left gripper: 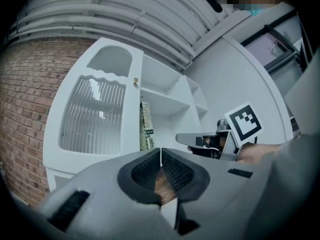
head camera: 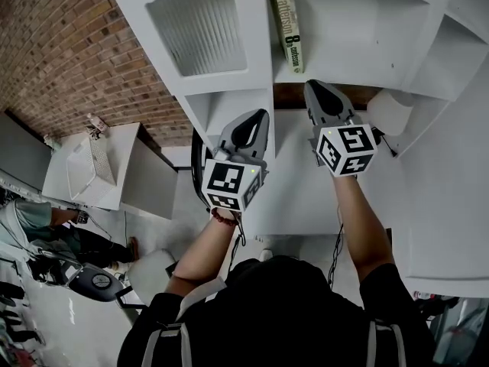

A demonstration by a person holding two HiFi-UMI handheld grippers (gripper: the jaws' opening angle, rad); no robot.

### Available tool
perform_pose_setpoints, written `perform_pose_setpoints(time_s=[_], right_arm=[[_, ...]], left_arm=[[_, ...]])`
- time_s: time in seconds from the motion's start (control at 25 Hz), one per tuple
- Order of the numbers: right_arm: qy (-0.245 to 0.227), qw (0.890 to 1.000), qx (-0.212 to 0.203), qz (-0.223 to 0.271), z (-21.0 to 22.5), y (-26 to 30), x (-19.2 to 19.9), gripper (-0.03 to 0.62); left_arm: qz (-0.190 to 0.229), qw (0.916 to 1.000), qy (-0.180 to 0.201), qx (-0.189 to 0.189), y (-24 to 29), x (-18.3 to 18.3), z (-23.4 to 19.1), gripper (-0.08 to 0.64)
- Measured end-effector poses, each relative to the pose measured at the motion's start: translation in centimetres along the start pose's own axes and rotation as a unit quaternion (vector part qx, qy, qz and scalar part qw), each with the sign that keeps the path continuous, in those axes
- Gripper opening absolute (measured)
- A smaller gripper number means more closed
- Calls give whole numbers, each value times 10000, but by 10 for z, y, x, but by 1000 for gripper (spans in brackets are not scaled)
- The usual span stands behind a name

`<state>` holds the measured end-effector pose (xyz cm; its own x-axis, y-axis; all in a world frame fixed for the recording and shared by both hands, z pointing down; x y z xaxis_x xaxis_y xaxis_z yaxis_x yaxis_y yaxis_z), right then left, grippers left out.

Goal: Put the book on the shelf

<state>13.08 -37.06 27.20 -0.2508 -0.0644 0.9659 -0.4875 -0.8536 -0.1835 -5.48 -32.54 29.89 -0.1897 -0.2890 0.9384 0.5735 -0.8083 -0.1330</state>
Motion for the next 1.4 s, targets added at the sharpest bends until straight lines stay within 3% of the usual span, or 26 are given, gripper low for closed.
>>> perform_pose_setpoints(time_s=[0.24,0.48,0.72,1.4], right_arm=[[-126,9999,-53,60,-10,-30,2,41],[-212,9996,-116,124,-19,-57,5,40],[-162,9998,-122,64,-25,-76,17,40],[-119,9998,-132,-94,-35,-123,55,40]], left_arm=[[224,9997,-32,36,-13,-3,11,20],[179,9995,-218,113,-21,8,20,20],[314,9989,-341,-11,-31,12,24,20],[87,9989,-450,53,-55,36,44,20]])
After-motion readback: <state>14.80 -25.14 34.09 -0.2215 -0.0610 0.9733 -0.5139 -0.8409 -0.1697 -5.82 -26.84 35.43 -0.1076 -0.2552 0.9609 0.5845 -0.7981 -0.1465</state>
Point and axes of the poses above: the fingertips, and each gripper's own axes: y forward along the fingers, z to its right, x out of its underside, the point moved 8 cm from there along -y, backward along the fingers, and after that the axes turned 13 degrees about y, right-handed, at the moved point
